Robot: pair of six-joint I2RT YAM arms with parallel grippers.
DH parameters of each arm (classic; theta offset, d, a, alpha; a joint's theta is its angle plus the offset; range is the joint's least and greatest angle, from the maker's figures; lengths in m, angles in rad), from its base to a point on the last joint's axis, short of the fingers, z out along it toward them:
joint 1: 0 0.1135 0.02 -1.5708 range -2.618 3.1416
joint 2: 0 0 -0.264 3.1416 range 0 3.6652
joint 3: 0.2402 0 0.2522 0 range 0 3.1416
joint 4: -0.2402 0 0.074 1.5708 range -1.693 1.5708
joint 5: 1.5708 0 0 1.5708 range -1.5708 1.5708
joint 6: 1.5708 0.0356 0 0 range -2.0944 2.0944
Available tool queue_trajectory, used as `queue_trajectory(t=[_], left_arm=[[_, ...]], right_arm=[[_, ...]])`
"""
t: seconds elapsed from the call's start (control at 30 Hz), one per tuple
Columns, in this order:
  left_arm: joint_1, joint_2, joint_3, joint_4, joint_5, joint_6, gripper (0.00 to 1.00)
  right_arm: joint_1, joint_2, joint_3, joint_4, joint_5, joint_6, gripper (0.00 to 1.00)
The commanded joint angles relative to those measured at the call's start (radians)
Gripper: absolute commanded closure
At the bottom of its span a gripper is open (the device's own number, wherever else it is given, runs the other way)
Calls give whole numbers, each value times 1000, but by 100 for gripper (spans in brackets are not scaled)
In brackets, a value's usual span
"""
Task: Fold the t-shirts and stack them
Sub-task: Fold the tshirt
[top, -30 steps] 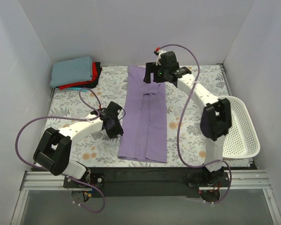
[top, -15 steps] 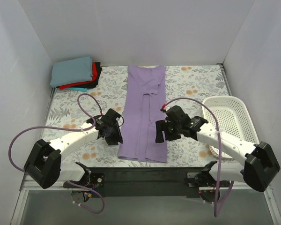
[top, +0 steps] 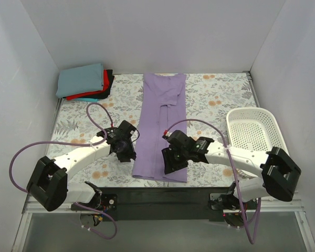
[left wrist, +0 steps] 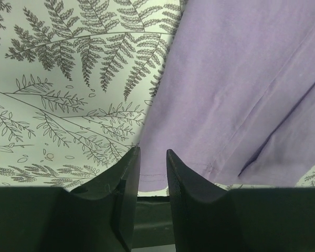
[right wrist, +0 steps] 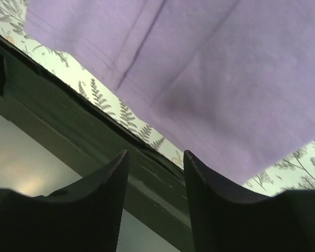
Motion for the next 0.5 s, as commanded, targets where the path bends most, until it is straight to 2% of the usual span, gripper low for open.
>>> queue_trajectory(t=[0.0, 0.2, 0.47], left_arm=[[9, -41, 50, -14, -55, 11, 74], [115, -62, 52, 29, -43, 114, 72], [134, -104, 12, 90, -31, 158, 73]], right_arm=[[36, 47, 80, 103, 8, 34, 48], [70, 187, 118, 182, -5, 57, 56], [84, 314, 189, 187, -9, 62, 55]])
